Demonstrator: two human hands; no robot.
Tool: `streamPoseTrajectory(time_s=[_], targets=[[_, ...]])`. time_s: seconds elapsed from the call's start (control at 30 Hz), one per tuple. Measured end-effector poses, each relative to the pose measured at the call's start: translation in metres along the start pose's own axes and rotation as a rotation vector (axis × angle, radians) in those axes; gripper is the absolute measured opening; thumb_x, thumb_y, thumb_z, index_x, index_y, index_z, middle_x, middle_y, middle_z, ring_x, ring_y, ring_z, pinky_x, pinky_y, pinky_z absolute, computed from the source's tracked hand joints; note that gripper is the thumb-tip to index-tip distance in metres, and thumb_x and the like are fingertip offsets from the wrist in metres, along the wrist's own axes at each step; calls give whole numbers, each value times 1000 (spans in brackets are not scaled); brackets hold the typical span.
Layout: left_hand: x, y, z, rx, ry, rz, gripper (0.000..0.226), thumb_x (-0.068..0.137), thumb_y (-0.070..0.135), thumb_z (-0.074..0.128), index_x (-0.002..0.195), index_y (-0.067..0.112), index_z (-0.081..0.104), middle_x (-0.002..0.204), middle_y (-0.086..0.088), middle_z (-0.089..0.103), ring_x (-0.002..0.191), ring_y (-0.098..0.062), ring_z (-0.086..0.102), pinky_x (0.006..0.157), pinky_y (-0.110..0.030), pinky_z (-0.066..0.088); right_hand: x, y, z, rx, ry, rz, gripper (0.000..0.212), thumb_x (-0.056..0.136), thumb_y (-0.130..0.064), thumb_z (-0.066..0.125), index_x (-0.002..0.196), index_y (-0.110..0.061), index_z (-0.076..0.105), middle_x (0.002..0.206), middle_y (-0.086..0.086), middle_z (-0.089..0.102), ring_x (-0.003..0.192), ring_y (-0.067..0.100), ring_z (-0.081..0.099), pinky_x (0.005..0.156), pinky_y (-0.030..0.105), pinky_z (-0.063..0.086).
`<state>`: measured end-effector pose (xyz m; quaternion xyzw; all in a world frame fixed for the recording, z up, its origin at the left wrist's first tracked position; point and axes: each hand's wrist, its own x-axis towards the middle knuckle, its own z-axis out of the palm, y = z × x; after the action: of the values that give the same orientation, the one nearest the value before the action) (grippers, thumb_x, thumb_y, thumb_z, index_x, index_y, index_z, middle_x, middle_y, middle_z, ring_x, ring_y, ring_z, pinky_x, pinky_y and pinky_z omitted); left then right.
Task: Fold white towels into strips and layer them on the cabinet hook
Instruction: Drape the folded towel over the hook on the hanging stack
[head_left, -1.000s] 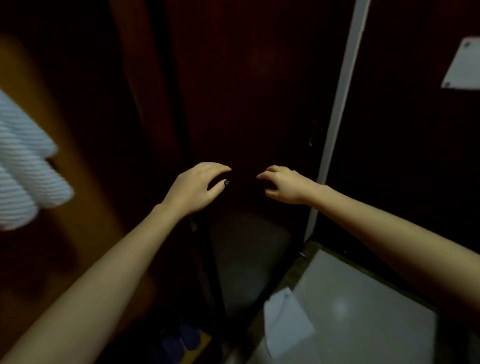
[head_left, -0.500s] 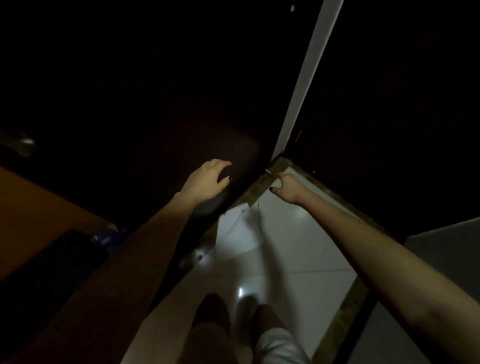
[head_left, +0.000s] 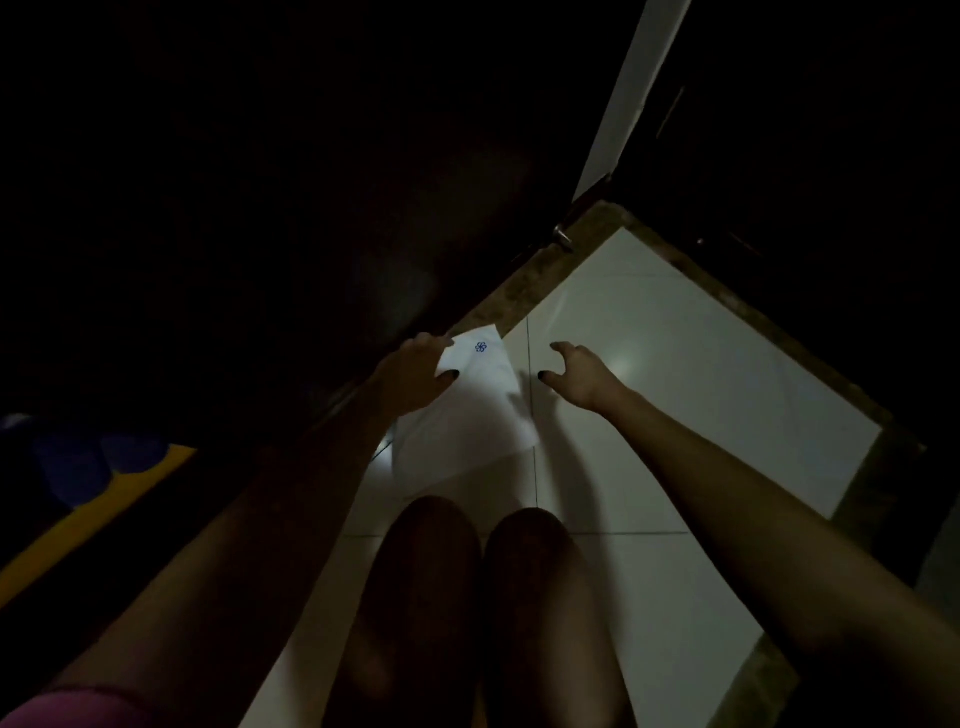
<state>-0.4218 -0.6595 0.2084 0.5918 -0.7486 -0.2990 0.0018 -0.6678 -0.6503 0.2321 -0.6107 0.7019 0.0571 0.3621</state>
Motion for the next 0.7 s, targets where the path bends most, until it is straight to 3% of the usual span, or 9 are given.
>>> streamPoseTrajectory(time_s=[0.17,0.33,0.47,0.6,0.7], targets=[[81,-56,101,-115,78,5,53,96,37,55,144,19,41,142,-7,43,129,-26,42,102,-40,37,100,47,90,-12,-15,-17,67,100,-34,52,153,-5,23,150,24,37,135,38,40,109,42,36],[123,-104,169,-36,100,3,58,96,42,54,146,18,38,147,-10,40,132,-30,40,107,-45,38,171,69,155,70,49,-59,69,99,-33,55,153,-6,22,148,25,39,133,38,42,106,38,36],[121,-138,218,89,103,-22,61,97,48,49,146,15,36,146,-13,41,130,-32,43,105,-43,39,184,98,213,127,97,17,71,96,-33,59,151,-4,25,144,24,43,128,39,47,105,42,41],[96,-170,250,126,105,-175,64,95,51,51,138,6,37,138,-22,43,116,-35,50,87,-39,43,163,123,268,30,148,111,59,91,-35,64,135,-3,40,131,23,47,118,39,49,95,40,44],[78,-185,260,154,82,-246,59,91,48,59,128,4,42,138,-22,40,120,-34,45,90,-40,41,150,126,288,118,159,178,48,89,-25,69,122,2,46,120,20,56,108,35,58,84,35,48]])
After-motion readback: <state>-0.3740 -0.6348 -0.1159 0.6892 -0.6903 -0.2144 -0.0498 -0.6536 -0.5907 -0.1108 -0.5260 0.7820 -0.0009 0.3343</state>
